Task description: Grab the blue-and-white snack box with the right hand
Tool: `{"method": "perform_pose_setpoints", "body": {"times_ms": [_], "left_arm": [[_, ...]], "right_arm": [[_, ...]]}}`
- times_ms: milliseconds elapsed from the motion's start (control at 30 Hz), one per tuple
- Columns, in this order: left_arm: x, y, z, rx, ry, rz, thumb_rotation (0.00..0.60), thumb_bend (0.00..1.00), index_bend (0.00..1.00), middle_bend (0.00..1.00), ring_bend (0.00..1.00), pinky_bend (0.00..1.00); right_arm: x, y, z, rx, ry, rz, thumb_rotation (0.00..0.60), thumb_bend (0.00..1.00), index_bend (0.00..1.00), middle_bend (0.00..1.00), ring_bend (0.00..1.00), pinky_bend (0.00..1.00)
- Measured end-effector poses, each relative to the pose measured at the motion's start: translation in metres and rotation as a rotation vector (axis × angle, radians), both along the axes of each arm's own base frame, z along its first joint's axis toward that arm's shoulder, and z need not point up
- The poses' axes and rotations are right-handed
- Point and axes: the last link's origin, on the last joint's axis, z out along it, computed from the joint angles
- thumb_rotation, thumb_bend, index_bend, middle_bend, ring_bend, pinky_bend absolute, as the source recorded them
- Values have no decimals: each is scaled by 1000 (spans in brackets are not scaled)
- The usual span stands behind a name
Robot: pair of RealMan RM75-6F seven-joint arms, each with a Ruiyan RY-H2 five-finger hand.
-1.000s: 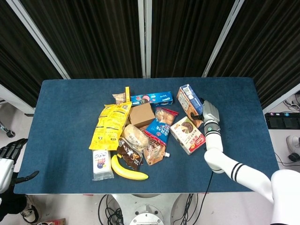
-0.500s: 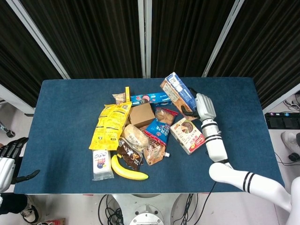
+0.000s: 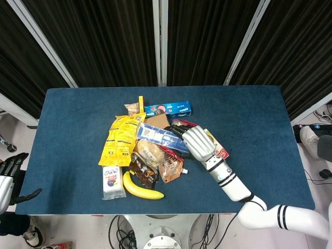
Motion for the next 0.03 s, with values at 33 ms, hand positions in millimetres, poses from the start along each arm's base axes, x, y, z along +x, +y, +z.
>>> {"method": "perform_pose_setpoints", "body": {"times_ms": [33], "left_arm": [[0, 0, 0, 0, -1, 1, 456, 0, 100, 109, 119, 241]], "right_arm": [[1, 3, -1, 1, 0, 21, 600, 541, 599, 560, 584, 779]]}}
